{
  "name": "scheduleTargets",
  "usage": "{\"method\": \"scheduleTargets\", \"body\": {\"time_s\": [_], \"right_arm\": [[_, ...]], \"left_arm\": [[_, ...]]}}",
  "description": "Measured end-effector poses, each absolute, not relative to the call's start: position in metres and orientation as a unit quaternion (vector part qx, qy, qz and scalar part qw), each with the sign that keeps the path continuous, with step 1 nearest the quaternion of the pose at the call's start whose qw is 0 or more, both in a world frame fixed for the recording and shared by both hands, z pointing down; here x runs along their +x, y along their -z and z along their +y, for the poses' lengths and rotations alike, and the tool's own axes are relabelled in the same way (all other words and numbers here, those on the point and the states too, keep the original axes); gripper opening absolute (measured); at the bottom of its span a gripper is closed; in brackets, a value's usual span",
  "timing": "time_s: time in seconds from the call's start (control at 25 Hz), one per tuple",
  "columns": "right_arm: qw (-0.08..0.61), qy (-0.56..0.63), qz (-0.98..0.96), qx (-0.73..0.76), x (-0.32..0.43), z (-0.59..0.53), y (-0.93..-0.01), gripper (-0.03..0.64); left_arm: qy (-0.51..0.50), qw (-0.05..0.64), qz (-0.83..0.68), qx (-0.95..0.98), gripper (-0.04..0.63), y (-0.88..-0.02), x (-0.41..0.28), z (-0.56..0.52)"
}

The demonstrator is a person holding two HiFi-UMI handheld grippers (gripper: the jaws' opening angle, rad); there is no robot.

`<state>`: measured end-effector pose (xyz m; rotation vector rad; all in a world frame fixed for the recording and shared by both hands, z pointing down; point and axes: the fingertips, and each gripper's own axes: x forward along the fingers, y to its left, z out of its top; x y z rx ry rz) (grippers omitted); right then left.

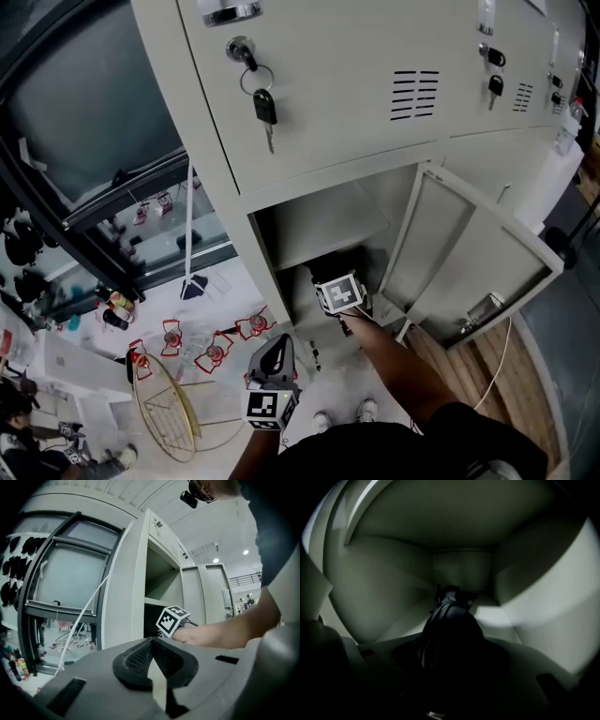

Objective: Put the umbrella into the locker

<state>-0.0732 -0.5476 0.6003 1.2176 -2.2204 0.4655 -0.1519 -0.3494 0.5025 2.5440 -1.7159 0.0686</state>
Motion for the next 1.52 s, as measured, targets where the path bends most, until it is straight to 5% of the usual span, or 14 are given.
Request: {"method": "scheduleTargets", "body": {"time_s": [0.88, 1.24, 1.52], "right_arm": [[0.104, -0.135, -0.909, 0.382, -0.039, -0.435, -0.497, 0.263], [0.109, -0.048, -0.915, 0.386, -0.02, -0.383, -0.475, 0.003], [0.115, -0.007, -0.916, 0.383, -0.015, -0.363, -0.479, -0.003]], "left_arm": [[-0.029, 0.038, -0.564, 0.825, -0.003, -0.498, -0.138, -0.345], [-0.034, 0.052, -0.56, 0.826, -0.003, -0.507, -0.136, -0.348], [-0.029, 0.047, -0.553, 0.831, -0.003, -0.5, -0.13, -0.347]]}}
